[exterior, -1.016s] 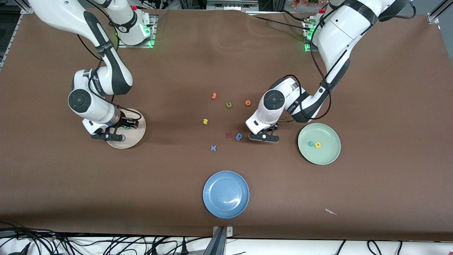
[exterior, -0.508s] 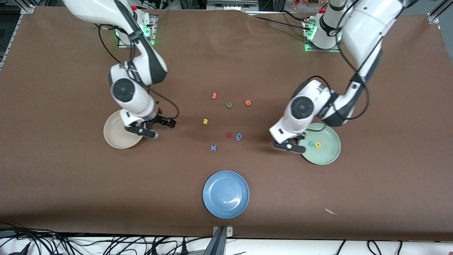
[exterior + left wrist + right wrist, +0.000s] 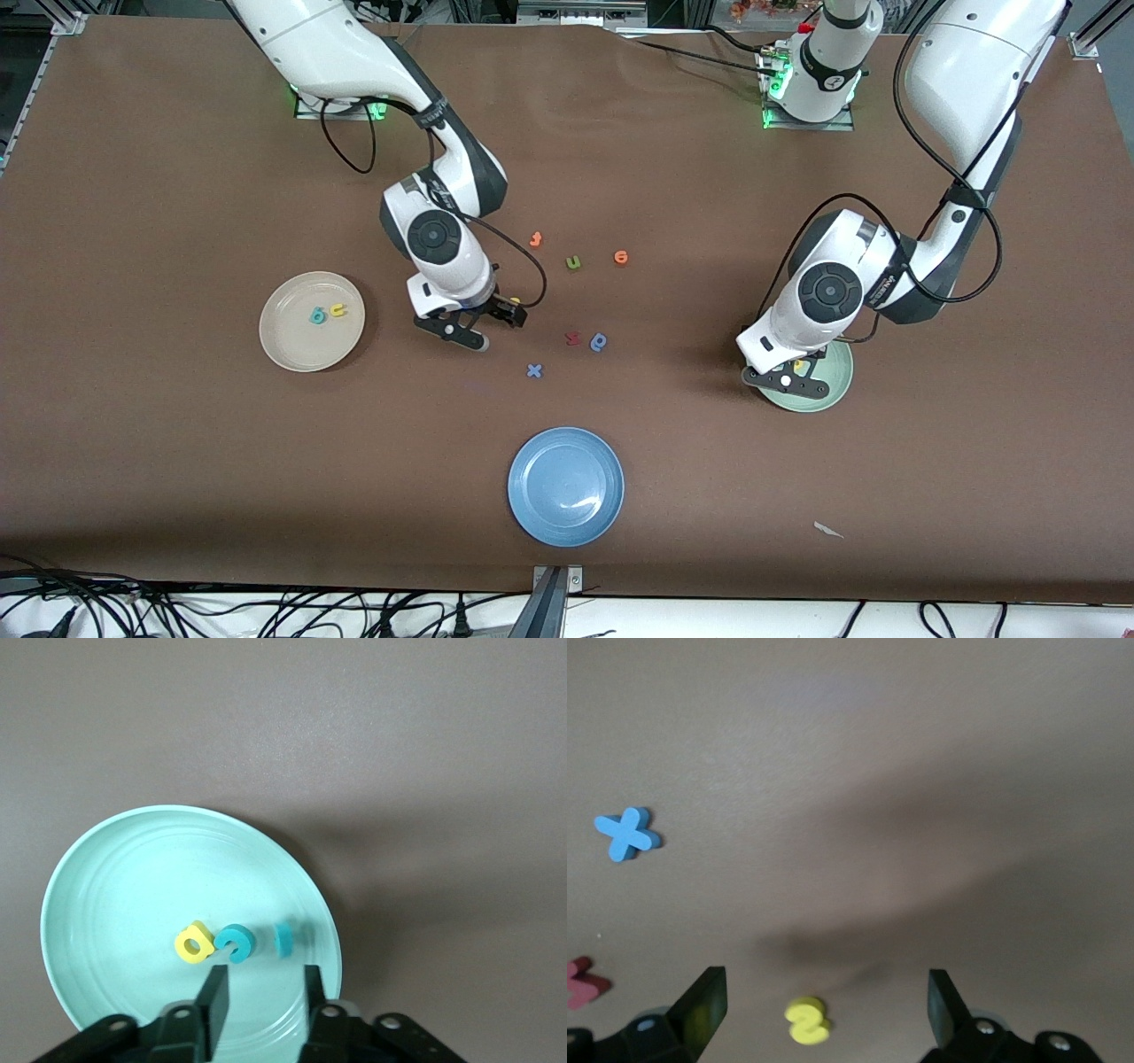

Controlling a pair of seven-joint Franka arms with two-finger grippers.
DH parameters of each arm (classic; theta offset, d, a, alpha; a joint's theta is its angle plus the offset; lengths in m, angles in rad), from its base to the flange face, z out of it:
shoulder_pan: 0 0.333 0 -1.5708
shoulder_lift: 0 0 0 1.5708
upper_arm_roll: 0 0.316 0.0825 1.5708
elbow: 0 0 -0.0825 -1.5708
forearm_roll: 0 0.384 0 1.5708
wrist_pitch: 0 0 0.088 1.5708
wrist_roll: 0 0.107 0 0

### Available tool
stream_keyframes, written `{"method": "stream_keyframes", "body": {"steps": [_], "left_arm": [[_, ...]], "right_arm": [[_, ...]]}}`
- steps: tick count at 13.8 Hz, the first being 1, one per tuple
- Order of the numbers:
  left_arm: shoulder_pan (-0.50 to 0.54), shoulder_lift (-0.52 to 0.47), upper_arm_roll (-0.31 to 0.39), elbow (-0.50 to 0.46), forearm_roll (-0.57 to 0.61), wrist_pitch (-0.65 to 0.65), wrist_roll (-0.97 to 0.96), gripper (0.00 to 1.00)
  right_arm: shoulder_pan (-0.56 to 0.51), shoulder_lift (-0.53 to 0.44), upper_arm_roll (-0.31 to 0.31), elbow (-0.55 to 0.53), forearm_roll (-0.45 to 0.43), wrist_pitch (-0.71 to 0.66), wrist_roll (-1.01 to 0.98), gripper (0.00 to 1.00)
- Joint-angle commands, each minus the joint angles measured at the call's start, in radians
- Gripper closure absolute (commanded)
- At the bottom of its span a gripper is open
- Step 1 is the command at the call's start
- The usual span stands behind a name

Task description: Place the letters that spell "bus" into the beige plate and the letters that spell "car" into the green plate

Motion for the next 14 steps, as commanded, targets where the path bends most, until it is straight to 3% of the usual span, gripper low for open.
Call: {"method": "stream_keyframes", "body": {"steps": [1, 6, 10, 12, 13, 14], "left_arm": [[0.008, -0.021, -0.013, 0.005, 0.005, -0.014, 0.007, 0.00], [0.008, -0.165, -0.013, 0.018, -0.111, -0.129, 0.007, 0.00], [0.025, -0.224, -0.016, 0.213, -0.203, -0.394, 0.085, 0.00], [0.050, -0.247, -0.017, 0.304, -0.249, -0.518, 0.118, 0.00], [0.060, -0.265, -0.005, 0.335, -0.280, -0.567, 0.137, 0.00], [0.026, -0.343, 0.042, 0.318, -0.300, -0.571, 0.149, 0.00]], "right_arm": [[0.035, 0.045, -0.011, 0.041, 0.006, 0.011, 0.052, 0.01], [0.059, 0.057, -0.011, 0.041, 0.006, 0.011, 0.060, 0.10], [0.061, 0.057, -0.010, 0.040, 0.005, 0.011, 0.060, 0.30], [0.063, 0.056, -0.008, 0.036, 0.003, 0.011, 0.067, 0.36], [0.063, 0.056, -0.008, 0.035, 0.001, 0.011, 0.075, 0.39], [0.066, 0.053, -0.008, 0.029, -0.002, 0.011, 0.077, 0.43]]}}
